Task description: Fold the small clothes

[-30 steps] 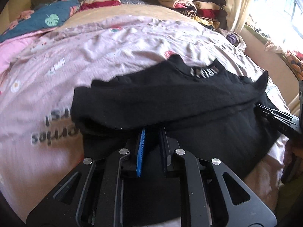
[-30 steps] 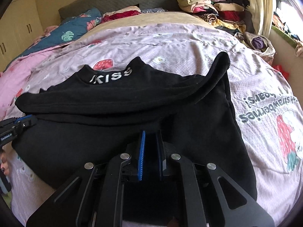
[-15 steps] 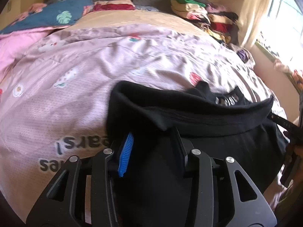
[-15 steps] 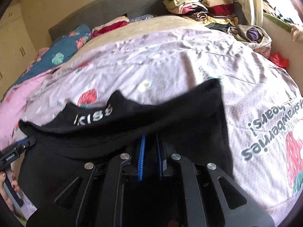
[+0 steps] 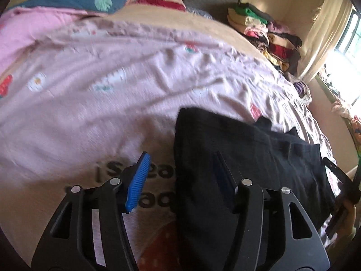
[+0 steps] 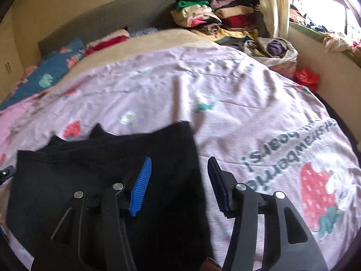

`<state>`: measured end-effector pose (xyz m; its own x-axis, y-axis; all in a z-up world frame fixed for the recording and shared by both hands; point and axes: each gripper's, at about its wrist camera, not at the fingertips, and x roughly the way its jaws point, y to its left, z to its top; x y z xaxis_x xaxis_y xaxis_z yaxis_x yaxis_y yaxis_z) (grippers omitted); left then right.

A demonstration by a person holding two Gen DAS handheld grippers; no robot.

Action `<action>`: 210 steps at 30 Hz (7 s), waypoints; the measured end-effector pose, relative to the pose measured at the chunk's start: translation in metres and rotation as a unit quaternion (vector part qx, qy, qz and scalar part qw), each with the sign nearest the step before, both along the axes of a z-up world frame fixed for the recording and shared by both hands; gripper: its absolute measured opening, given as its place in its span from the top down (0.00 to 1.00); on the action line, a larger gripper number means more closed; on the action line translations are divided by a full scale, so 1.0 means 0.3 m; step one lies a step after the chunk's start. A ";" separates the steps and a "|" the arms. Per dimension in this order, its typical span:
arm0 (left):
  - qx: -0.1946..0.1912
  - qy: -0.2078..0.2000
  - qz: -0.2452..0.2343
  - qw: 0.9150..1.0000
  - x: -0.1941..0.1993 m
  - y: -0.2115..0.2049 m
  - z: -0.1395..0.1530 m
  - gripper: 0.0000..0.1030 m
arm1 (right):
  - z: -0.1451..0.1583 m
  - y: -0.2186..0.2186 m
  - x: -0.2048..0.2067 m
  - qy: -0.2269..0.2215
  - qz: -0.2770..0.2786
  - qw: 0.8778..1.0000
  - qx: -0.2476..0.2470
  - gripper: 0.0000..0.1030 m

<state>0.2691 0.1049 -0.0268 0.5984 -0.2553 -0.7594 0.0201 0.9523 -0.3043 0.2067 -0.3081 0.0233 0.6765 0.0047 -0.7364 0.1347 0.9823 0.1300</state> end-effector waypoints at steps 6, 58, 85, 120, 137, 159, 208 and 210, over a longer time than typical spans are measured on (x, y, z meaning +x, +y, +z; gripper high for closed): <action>0.012 -0.019 -0.014 1.000 -0.019 -0.038 0.005 0.93 | -0.002 -0.020 -0.010 -0.018 0.012 0.999 0.046 0.94; 0.048 0.031 -0.027 0.998 -0.354 -0.108 -0.023 0.51 | -0.046 -0.031 -0.442 0.024 0.007 0.998 0.053 0.70; 0.074 0.009 0.070 0.995 -0.369 0.077 0.057 0.09 | 0.084 0.730 -0.514 -0.067 0.258 0.957 -0.110 0.12; 0.041 0.022 0.061 0.997 -0.154 0.053 0.049 0.09 | -0.072 1.116 -0.359 -0.104 0.348 0.893 -0.267 0.46; -0.042 0.075 0.011 0.996 -0.036 -0.095 0.038 0.09 | 0.082 0.925 -0.411 -0.166 0.297 0.921 -0.189 0.82; -0.048 -0.018 -0.123 0.991 -0.058 -0.611 0.319 0.69 | 0.184 0.440 -0.521 -0.199 0.123 0.970 -0.068 0.92; 0.069 -0.017 -0.125 0.990 -0.128 -0.719 0.081 0.25 | 0.191 -0.098 -0.416 -0.098 -0.040 0.974 0.201 0.47; 0.049 -0.013 -0.126 0.991 -0.140 -0.706 0.054 0.25 | 0.177 -0.096 -0.326 -0.061 -0.030 0.980 0.187 0.48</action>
